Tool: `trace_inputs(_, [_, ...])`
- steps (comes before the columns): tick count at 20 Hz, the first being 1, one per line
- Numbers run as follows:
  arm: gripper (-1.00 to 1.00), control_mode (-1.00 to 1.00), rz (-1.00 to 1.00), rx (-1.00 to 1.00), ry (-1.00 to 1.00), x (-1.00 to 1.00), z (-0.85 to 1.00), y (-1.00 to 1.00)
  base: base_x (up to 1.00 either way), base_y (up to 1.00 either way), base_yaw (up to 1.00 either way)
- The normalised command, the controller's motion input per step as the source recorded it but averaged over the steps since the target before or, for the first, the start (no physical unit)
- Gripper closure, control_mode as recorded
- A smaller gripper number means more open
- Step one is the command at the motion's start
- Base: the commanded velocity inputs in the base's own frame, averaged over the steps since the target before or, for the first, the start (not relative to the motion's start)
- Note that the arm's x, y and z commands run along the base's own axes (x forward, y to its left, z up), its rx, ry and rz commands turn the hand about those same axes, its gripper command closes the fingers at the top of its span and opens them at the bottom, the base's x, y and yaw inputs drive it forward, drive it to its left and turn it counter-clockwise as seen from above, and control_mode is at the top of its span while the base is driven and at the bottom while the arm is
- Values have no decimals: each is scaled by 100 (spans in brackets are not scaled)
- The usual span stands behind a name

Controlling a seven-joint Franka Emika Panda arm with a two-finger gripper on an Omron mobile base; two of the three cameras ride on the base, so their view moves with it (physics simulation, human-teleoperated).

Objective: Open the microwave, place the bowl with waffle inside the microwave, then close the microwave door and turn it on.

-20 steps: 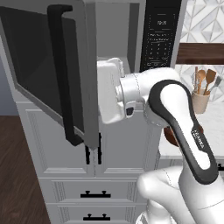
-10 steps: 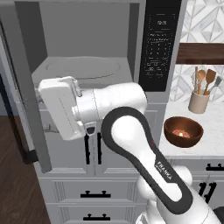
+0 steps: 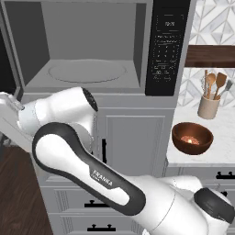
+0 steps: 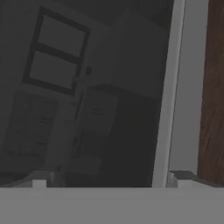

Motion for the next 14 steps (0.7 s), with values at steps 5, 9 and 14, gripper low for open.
trace_inputs(5, [-100, -100, -10, -3, -4, 15, -2, 7, 0, 0, 0])
trace_inputs(9, [-100, -100, -7, 1, -4, -29, 0, -100, 0, 0, 0])
trace_inputs(14, [-100, -100, -22, -2, 0, -1, -1, -100, 0, 0, 0])
